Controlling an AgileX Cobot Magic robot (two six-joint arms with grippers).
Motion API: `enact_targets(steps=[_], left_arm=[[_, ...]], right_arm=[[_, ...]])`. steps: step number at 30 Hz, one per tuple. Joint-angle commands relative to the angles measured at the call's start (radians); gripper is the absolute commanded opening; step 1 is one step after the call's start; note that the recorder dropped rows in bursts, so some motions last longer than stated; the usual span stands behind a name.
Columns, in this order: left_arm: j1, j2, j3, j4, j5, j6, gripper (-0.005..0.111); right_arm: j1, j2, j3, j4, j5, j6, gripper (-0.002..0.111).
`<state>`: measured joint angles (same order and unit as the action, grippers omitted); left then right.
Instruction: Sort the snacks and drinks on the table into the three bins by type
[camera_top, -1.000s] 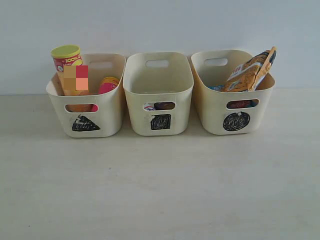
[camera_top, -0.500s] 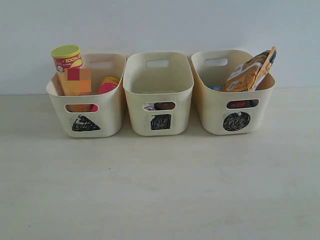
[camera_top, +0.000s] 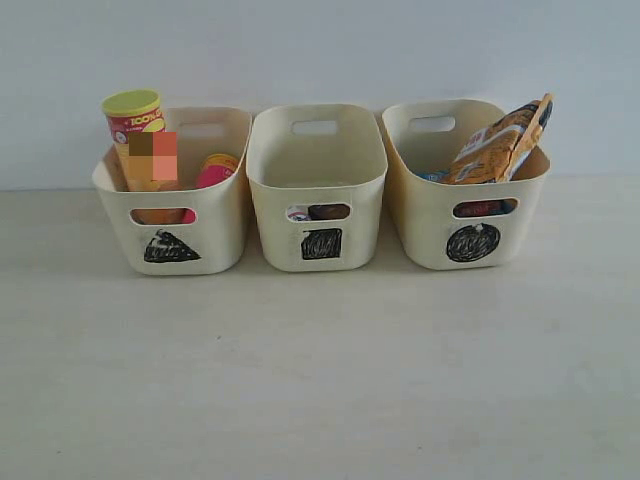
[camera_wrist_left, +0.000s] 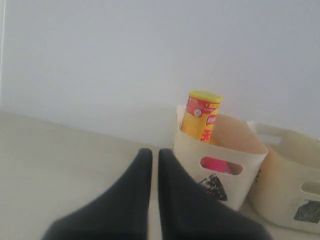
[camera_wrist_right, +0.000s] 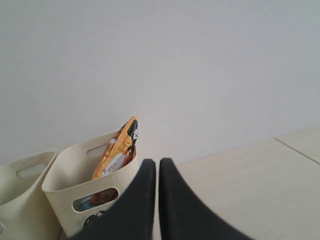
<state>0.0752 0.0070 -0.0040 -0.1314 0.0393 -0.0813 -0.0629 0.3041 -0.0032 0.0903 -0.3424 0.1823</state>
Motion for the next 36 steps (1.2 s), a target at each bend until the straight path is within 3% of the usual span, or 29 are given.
enact_targets(steps=[1,5,9,36], left_arm=[[-0.010,-0.007,0.004,0.002,0.088,0.053,0.004],[-0.076,-0.007,0.004,0.072,0.161,0.081,0.004],[-0.085,-0.007,0.004,0.126,0.296,0.081,0.004],[-0.085,-0.007,0.004,0.159,0.267,0.081,0.004]], right_arm=[[-0.007,-0.002,0.003,0.003,-0.003,-0.009,0.000],[-0.007,-0.002,0.003,0.003,-0.003,-0.009,0.000],[-0.007,-0.002,0.003,0.003,-0.003,-0.006,0.000],[-0.007,-0.002,0.003,0.003,-0.003,-0.009,0.000]])
